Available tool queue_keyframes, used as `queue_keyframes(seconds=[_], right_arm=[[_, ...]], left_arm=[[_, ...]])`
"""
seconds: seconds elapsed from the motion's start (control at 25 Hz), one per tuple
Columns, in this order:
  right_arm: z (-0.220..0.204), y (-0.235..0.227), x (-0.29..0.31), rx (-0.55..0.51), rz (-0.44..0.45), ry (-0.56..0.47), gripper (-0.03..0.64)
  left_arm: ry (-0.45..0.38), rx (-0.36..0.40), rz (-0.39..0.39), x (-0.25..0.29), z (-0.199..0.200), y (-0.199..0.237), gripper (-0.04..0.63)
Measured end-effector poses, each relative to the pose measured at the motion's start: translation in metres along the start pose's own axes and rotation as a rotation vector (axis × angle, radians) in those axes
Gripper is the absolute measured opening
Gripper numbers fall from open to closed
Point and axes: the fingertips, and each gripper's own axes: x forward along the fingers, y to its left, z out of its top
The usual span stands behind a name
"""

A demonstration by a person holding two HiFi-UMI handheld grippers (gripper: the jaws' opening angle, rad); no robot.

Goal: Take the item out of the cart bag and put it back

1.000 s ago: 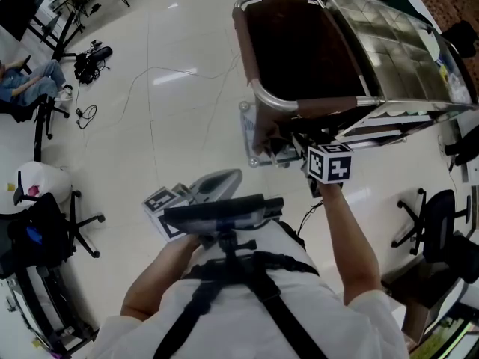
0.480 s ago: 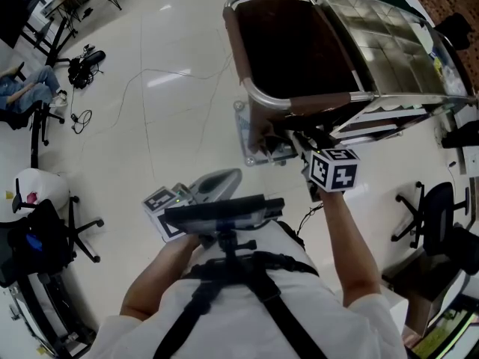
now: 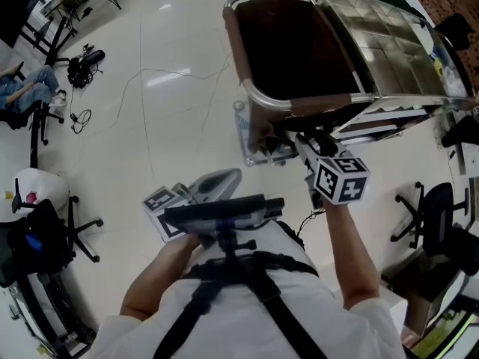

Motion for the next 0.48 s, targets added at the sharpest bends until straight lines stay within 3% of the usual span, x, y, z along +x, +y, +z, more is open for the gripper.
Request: queue_keyframes(seconds=[0.12, 0.48], right_arm=[[0.003, 0.007, -0.006, -0.005, 0.010, -0.009, 0.210], [-0.009, 0.017, -0.017, -0.003, 0.033, 0.001, 0.020]], left_arm=[[-0.003, -0.001, -0.001, 0.000, 0.001, 0.000, 0.002], [0.000, 0.001, -0.002, 0.001, 0.002, 0.001, 0.002]])
